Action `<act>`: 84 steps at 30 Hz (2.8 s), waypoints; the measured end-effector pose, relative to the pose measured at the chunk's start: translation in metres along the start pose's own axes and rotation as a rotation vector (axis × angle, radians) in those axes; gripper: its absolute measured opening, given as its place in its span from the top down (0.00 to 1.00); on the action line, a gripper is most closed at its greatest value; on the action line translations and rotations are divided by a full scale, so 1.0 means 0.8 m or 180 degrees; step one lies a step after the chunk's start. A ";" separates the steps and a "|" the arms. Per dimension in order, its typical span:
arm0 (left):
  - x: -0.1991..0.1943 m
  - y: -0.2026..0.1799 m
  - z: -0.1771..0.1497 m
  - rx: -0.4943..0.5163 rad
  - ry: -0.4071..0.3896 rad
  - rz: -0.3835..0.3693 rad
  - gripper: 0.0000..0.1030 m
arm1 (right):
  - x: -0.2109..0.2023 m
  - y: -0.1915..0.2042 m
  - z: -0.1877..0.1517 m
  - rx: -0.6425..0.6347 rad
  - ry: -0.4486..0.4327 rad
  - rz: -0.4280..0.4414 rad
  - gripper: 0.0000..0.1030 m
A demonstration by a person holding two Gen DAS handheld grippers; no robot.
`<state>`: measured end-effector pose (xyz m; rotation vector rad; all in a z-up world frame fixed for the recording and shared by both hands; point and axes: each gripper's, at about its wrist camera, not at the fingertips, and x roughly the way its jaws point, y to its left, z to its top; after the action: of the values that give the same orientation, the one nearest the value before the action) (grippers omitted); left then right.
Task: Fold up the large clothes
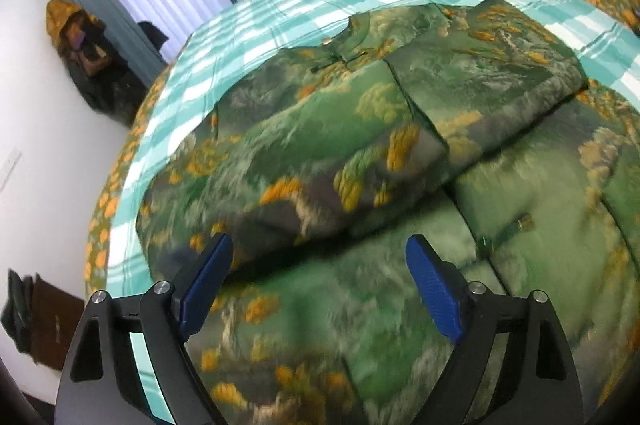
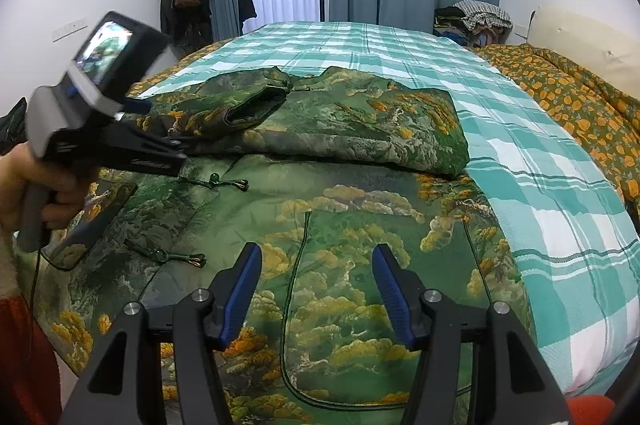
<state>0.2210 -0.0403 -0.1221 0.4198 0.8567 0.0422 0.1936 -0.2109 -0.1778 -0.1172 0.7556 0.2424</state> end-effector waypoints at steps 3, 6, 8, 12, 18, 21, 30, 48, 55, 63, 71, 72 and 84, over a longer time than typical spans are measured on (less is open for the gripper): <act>-0.015 0.018 -0.020 -0.0086 -0.0006 0.0008 0.12 | 0.002 -0.001 -0.001 0.0015 0.0025 -0.0005 0.43; -0.029 0.037 -0.042 -0.0193 -0.0014 0.0065 0.11 | 0.006 0.003 -0.001 -0.0011 0.0045 -0.0008 0.43; -0.034 0.050 -0.057 -0.0269 -0.0003 0.0091 0.11 | 0.007 0.006 -0.002 -0.0042 0.0057 -0.0006 0.43; -0.044 0.075 -0.083 -0.0471 0.0027 0.0134 0.10 | 0.009 0.014 -0.005 -0.0121 0.0082 -0.0001 0.43; -0.052 0.112 -0.117 -0.0919 0.0057 0.0181 0.07 | 0.011 0.016 -0.004 -0.0109 0.0146 0.0055 0.43; -0.047 0.131 -0.133 -0.1156 0.0110 0.0205 0.07 | 0.010 -0.009 0.016 0.0252 0.0143 0.0128 0.43; -0.029 0.170 -0.160 -0.1645 0.0161 0.0130 0.07 | 0.066 -0.048 0.108 0.1292 0.0326 0.0768 0.43; -0.013 0.180 -0.177 -0.1794 0.0310 -0.0080 0.07 | 0.209 0.066 0.254 0.0395 0.0333 0.0600 0.84; -0.025 0.202 -0.141 -0.1816 0.0208 -0.0183 0.07 | 0.264 0.052 0.197 0.0304 0.0816 0.0573 0.66; 0.011 0.226 -0.024 -0.1696 0.0029 -0.0488 0.05 | 0.200 0.080 0.244 -0.0254 0.0263 0.0766 0.61; 0.172 0.185 0.014 -0.1272 0.0536 -0.0320 0.33 | 0.302 0.095 0.210 -0.0007 0.1062 0.0798 0.61; 0.182 0.183 0.008 -0.1281 0.0555 -0.0342 0.33 | 0.305 0.092 0.208 0.0030 0.1031 0.0823 0.61; 0.160 0.179 0.031 -0.1057 0.0571 -0.0249 0.33 | 0.301 0.094 0.192 -0.0032 0.0838 0.0832 0.61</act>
<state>0.3424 0.1083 -0.1466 0.0709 1.0215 0.1496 0.4452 -0.0663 -0.2343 -0.0598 1.0330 0.4860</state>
